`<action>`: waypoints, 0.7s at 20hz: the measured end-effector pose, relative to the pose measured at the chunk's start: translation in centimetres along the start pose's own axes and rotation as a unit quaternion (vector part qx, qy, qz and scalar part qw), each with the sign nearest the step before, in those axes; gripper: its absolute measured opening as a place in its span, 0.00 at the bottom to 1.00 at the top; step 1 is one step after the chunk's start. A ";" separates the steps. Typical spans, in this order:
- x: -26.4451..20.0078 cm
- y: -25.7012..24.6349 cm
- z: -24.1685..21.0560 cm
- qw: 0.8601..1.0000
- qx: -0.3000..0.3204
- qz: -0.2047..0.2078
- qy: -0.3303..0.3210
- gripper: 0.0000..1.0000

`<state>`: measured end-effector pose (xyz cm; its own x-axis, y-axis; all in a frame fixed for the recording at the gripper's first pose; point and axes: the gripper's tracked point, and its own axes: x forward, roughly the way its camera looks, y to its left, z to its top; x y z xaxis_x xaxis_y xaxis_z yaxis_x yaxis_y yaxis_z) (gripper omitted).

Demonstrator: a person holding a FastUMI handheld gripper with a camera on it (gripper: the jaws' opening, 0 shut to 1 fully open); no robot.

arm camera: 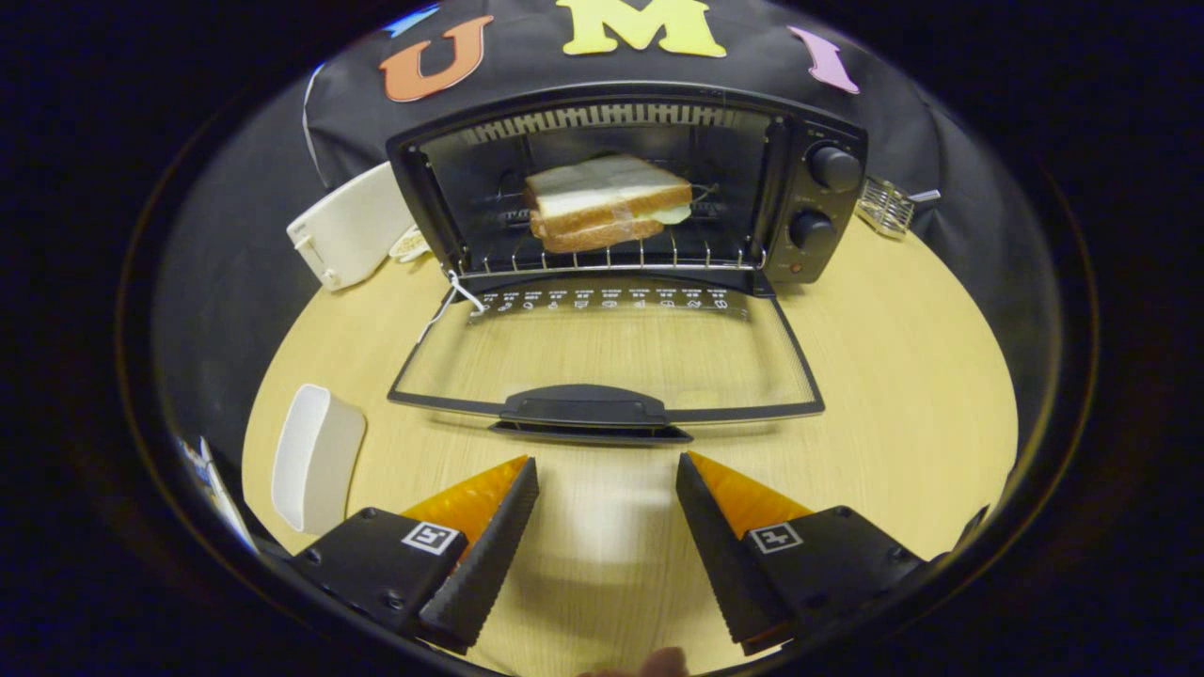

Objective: Open the toaster oven, put the food inside, and close the toaster oven door.

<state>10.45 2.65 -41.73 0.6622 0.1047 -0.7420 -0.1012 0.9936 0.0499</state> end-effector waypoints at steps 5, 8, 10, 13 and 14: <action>1.2 -0.3 0.3 1.000 0.008 -0.021 0.002 0.97; 0.8 -0.2 0.5 0.999 0.020 -0.028 -0.001 0.97; -0.2 0.0 1.1 0.999 0.024 -0.029 -0.008 0.97; -2.5 0.3 3.0 0.999 0.024 -0.028 -0.035 0.97; -3.0 0.4 4.1 0.998 0.022 -0.027 -0.046 0.97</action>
<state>11.47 2.91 -36.72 0.7313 0.0517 -0.6800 -0.0312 0.9986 0.0424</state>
